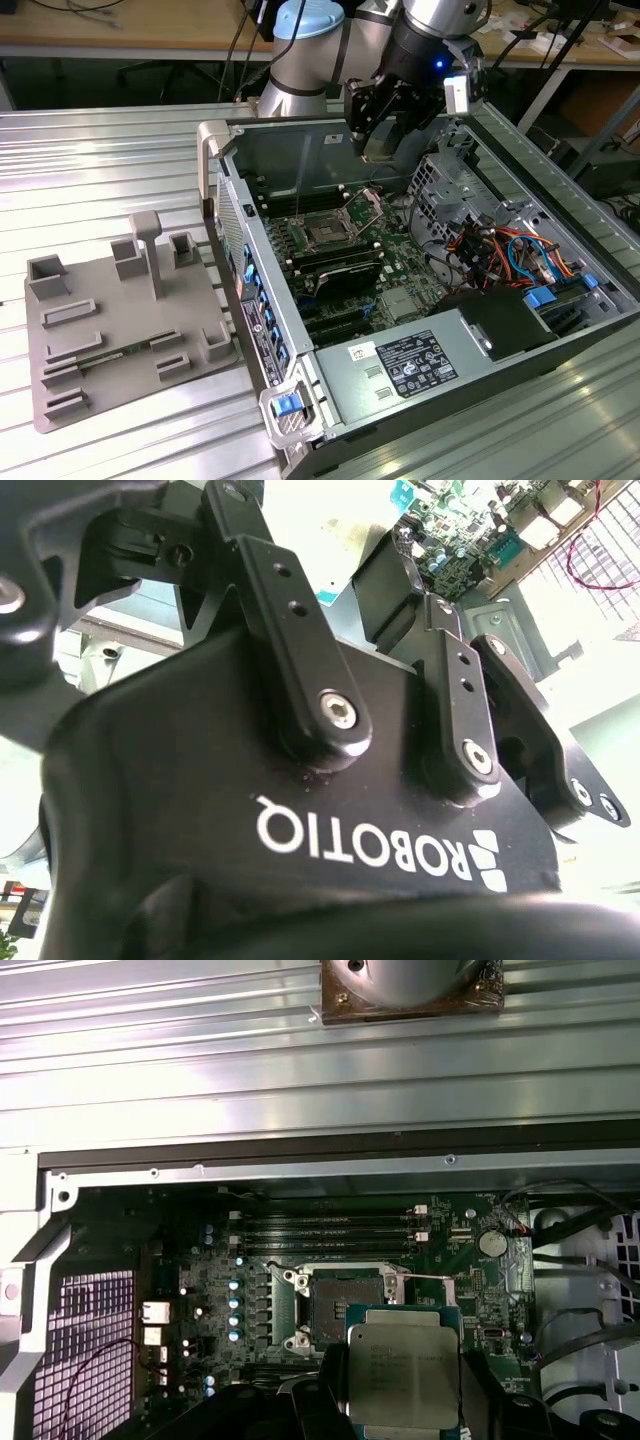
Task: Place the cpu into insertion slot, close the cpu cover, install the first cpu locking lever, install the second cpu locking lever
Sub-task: 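Place the cpu into insertion slot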
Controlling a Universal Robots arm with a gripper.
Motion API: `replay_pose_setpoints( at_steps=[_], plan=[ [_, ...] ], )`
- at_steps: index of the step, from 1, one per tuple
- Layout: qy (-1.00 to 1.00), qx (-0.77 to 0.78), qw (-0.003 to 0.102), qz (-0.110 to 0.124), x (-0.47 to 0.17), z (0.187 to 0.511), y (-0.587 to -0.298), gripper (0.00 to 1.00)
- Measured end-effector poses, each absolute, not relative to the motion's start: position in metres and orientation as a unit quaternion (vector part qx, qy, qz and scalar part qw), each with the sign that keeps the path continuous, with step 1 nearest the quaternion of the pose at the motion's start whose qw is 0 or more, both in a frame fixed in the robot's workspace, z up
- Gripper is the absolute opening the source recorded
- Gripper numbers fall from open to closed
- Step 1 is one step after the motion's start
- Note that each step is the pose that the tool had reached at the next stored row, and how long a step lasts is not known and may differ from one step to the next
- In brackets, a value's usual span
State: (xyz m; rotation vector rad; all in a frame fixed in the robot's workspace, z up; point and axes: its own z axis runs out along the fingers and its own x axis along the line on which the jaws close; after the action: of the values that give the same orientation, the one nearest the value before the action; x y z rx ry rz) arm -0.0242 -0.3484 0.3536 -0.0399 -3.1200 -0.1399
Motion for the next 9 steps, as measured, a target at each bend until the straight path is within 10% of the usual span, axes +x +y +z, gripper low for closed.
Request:
replay_pose_setpoints(
  at_steps=[9],
  plan=[
    [-0.999, -0.013, 0.009, -0.045, -0.0242, 0.3519, -0.3484, 0.55]
  ],
)
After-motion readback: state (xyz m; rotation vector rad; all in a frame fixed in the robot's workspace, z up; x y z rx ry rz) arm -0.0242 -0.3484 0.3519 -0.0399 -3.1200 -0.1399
